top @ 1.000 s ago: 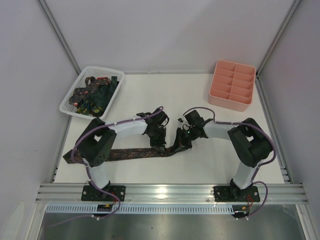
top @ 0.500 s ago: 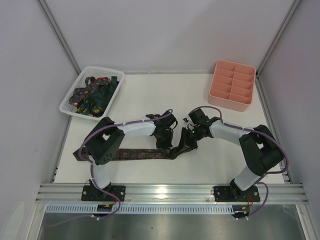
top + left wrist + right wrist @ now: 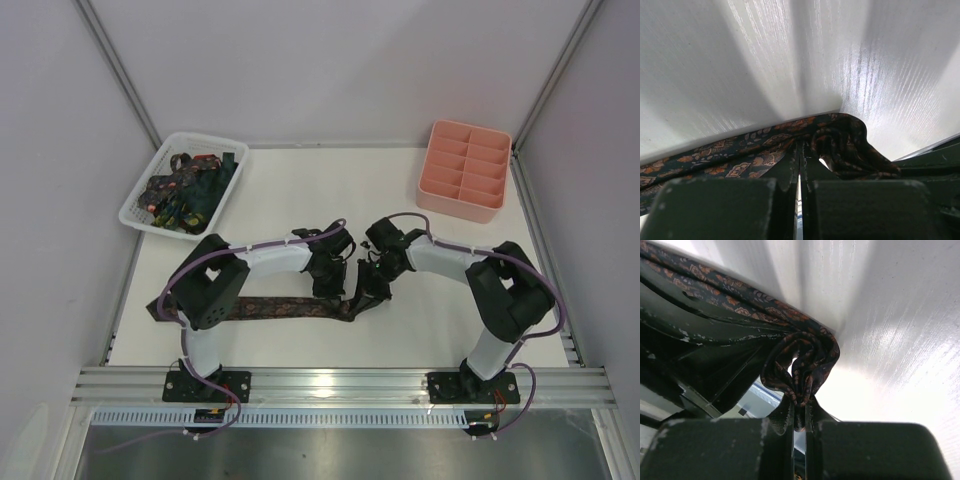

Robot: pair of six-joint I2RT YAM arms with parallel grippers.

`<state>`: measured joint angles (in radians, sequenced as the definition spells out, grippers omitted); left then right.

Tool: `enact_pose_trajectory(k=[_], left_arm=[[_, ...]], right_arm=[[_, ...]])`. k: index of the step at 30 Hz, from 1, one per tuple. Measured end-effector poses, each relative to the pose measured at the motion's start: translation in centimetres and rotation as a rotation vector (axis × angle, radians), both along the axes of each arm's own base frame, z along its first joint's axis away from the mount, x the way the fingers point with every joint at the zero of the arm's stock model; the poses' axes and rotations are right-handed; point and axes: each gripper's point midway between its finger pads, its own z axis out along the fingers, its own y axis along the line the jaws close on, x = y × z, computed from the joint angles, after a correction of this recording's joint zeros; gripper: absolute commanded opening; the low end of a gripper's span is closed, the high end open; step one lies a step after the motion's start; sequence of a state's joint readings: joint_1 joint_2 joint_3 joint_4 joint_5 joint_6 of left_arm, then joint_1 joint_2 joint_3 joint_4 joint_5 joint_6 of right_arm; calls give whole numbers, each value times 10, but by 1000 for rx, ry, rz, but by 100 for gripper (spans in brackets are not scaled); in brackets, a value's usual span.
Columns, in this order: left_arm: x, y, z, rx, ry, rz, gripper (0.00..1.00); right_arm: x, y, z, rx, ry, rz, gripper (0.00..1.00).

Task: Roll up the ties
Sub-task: Roll the tie

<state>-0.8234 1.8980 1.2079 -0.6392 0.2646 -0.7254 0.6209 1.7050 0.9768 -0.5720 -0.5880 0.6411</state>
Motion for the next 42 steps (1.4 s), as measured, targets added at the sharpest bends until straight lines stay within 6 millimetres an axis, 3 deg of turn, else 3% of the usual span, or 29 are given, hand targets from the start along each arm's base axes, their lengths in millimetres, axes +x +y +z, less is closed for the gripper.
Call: enact_pose_trajectory(k=[9, 14, 24, 32, 42], left_arm=[[3, 9, 1, 45, -28, 8, 1], [4, 16, 11, 60, -58, 8, 0], [0, -3, 31, -55, -52, -16, 0], [-7, -5, 5, -23, 18, -28, 1], [-3, -3, 4, -11, 10, -20, 0]], right_arm=[[1, -10, -5, -99, 7, -33, 0], [1, -19, -7, -135, 19, -47, 0], [1, -20, -7, -143, 28, -58, 0], [4, -11, 0, -101, 29, -59, 0], [8, 13, 1, -20, 61, -56, 0]])
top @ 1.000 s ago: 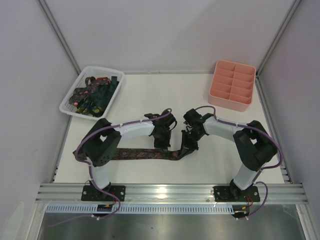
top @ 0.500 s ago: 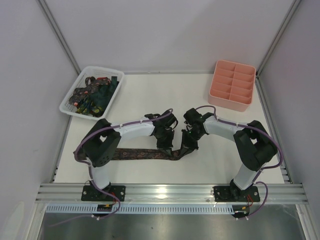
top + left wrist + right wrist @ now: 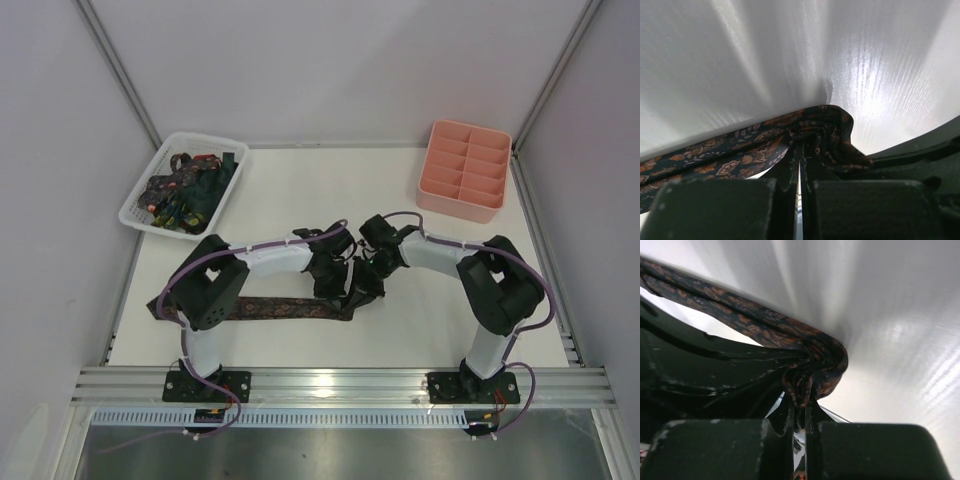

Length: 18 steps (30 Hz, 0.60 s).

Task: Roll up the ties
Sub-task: Roll the tie

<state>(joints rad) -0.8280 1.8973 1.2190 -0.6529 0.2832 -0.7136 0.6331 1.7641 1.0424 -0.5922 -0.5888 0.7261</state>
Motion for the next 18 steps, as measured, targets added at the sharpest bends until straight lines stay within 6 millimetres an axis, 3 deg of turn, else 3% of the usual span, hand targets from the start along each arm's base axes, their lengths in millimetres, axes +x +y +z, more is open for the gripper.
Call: enact_pose_trajectory(k=[18], left_arm=[[3, 20, -4, 49, -71, 28, 0]], right_arm=[[6, 25, -6, 26, 23, -20, 0]])
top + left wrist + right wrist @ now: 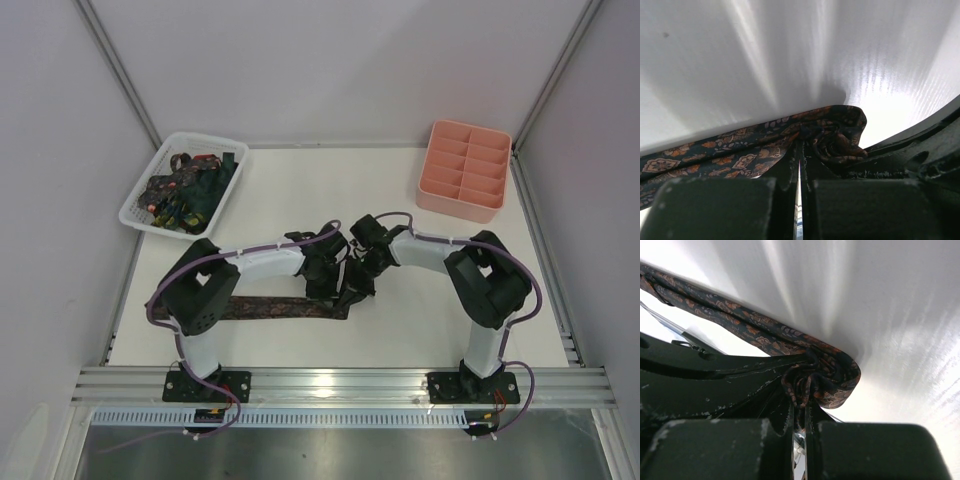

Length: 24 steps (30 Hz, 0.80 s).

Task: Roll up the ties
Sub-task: Roll the tie

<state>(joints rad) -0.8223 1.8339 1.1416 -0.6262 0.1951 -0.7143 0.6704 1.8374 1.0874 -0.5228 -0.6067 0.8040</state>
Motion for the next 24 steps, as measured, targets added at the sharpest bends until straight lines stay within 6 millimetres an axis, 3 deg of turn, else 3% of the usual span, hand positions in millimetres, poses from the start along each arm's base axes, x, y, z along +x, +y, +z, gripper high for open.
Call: enact_pose_trajectory(k=[10, 24], left_arm=[[7, 8, 2, 31, -49, 17, 0], [16, 20, 25, 64, -122, 26, 1]], right_arm=[[6, 3, 0, -25, -18, 2, 0], [7, -5, -4, -89, -37, 6, 0]])
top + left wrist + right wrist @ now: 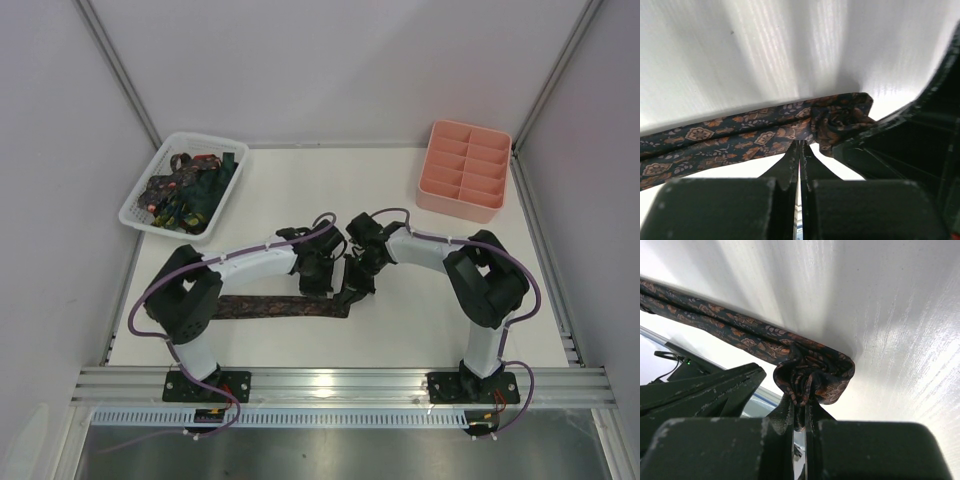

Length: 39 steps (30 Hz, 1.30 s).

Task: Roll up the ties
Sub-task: Roll the tie

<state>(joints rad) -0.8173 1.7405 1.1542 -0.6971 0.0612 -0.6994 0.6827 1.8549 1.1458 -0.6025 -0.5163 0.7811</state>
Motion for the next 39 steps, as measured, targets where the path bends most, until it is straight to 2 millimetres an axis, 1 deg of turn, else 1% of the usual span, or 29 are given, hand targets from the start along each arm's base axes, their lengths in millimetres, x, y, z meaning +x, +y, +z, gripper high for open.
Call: enact_pose_trajectory(k=[4, 7, 10, 14, 20, 26, 33, 39], left_arm=[[-3, 7, -7, 17, 15, 8, 1], [-10, 21, -19, 44, 44, 20, 1], [-14, 30, -27, 58, 66, 33, 1], [-12, 29, -27, 42, 60, 39, 0], [-12, 29, -27, 21, 48, 40, 1], [-12, 29, -26, 7, 36, 40, 1], [-13, 28, -26, 1, 34, 40, 0], [-13, 28, -26, -1, 35, 42, 1]], right_arm=[[1, -1, 1, -14, -8, 6, 0], [0, -1, 1, -21, -10, 11, 0], [0, 1, 0, -31, -14, 17, 0], [1, 6, 0, -44, -16, 27, 0], [0, 19, -1, -50, -20, 48, 0], [1, 25, -3, -58, -7, 46, 0], [2, 29, -5, -56, 14, 52, 8], [2, 35, -6, -37, 32, 59, 10]])
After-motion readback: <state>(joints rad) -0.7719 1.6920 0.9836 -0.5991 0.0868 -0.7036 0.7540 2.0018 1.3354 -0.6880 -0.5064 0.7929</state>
